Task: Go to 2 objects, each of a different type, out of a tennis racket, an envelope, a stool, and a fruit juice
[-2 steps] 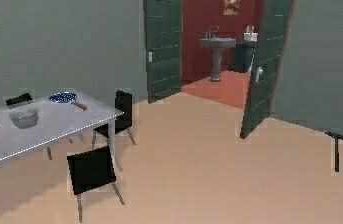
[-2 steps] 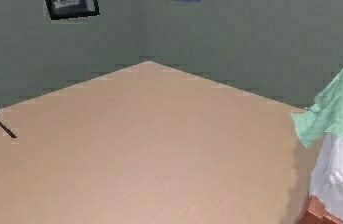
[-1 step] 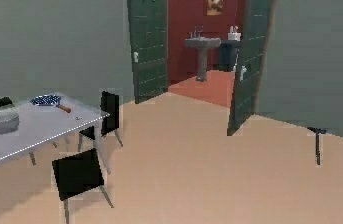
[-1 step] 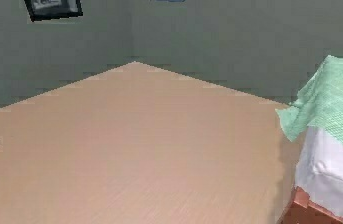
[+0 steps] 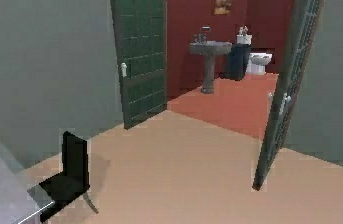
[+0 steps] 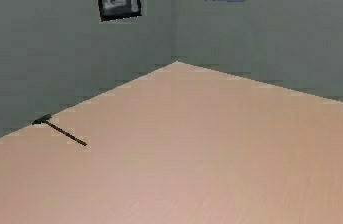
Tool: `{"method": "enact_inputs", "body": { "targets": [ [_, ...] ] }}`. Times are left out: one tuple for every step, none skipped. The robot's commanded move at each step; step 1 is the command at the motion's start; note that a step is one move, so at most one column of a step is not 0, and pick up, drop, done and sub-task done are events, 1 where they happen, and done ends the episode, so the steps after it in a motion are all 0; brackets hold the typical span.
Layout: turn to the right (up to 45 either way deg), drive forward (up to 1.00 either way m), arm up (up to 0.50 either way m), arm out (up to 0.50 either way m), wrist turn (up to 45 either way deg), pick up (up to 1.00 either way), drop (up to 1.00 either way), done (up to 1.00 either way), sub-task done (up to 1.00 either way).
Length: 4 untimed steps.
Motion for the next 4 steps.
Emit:
{"method": "enact_inputs", "body": {
  "targets": [
    [-45.0,0.0,0.0,0.0,0.0,0.0,0.0,0.0,0.0],
    [0.0,0.0,0.0,0.0,0.0,0.0,0.0,0.0,1.0],
    [45.0,0.0,0.0,0.0,0.0,0.0,0.0,0.0,0.0],
    [39.0,0.0,0.0,0.0,0.0,0.0,0.0,0.0,0.0]
  ]
}}
